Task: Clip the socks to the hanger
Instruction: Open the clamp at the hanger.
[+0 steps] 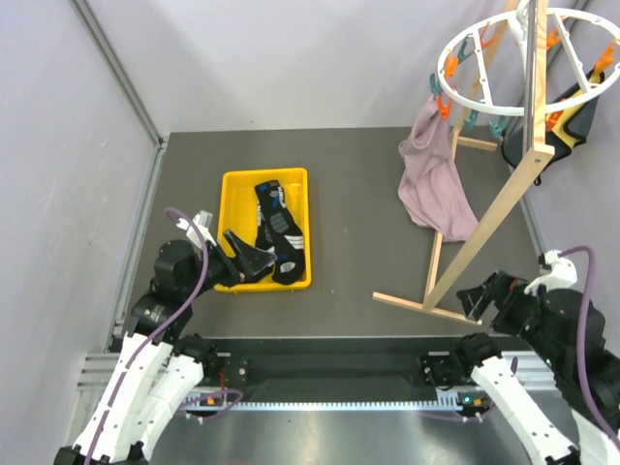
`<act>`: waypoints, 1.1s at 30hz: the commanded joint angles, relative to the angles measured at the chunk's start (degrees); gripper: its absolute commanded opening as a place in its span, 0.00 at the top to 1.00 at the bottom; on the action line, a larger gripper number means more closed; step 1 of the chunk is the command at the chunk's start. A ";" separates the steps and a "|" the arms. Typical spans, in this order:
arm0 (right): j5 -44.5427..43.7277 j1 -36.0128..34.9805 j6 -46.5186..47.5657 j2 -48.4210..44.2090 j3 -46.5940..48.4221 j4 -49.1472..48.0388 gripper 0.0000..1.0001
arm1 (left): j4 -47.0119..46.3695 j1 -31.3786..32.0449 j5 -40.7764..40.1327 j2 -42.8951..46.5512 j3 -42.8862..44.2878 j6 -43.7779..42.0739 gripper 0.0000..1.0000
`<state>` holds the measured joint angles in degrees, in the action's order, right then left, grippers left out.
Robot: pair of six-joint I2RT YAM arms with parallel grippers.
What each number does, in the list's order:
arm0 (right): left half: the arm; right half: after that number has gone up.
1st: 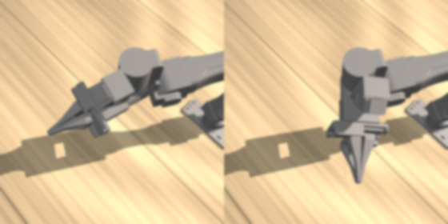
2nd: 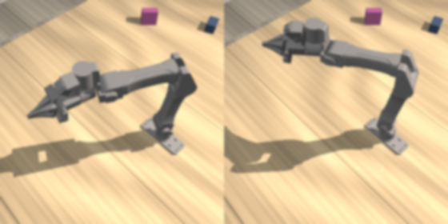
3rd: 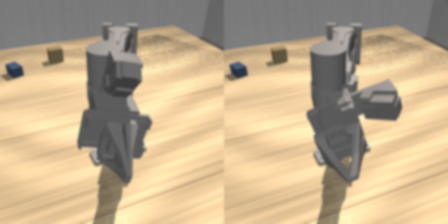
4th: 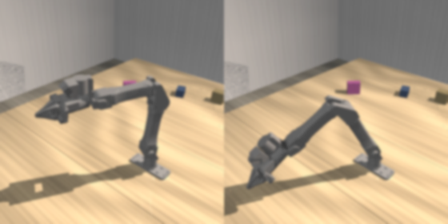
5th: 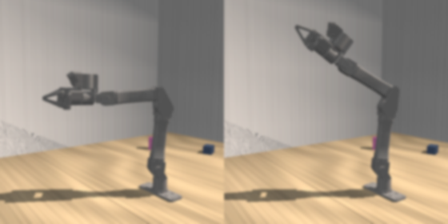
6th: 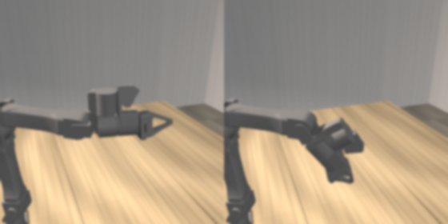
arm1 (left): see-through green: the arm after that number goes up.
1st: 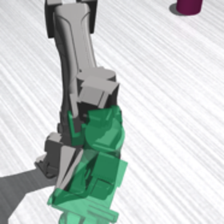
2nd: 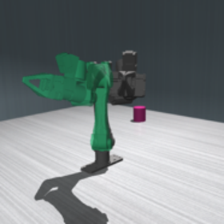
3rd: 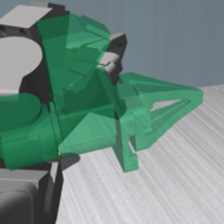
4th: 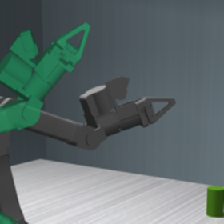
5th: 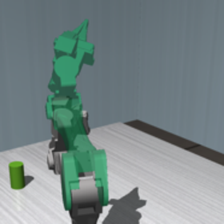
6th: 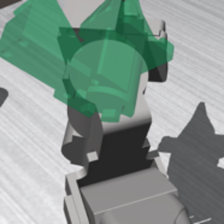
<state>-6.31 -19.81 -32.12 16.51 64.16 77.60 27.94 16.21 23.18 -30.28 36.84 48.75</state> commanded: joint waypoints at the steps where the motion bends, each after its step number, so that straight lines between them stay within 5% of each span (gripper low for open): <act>1: -17.04 -5.58 -9.17 6.50 4.65 6.24 0.00 | -5.62 0.14 2.66 -1.27 -0.10 -0.50 0.16; 8: -40.59 -20.85 -16.22 18.62 19.31 6.86 0.00 | -7.11 0.23 5.64 -3.82 -0.10 -1.90 0.18; 16: -50.03 -27.21 -18.07 24.09 27.51 6.86 0.00 | -7.11 0.32 7.23 -1.72 -0.28 -1.99 0.18; 28: -64.61 -27.21 -29.22 22.25 4.42 6.25 0.02 | -6.32 0.40 8.11 -1.80 -0.80 -3.58 0.18; 33: -68.40 -27.12 -34.05 20.14 3.52 6.07 0.06 | -4.14 0.40 8.11 -1.18 0.07 -3.84 0.18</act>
<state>-68.79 -46.37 -60.75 38.72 67.26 77.52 24.14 16.45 30.48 -31.99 36.14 46.26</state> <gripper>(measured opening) 0.950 0.819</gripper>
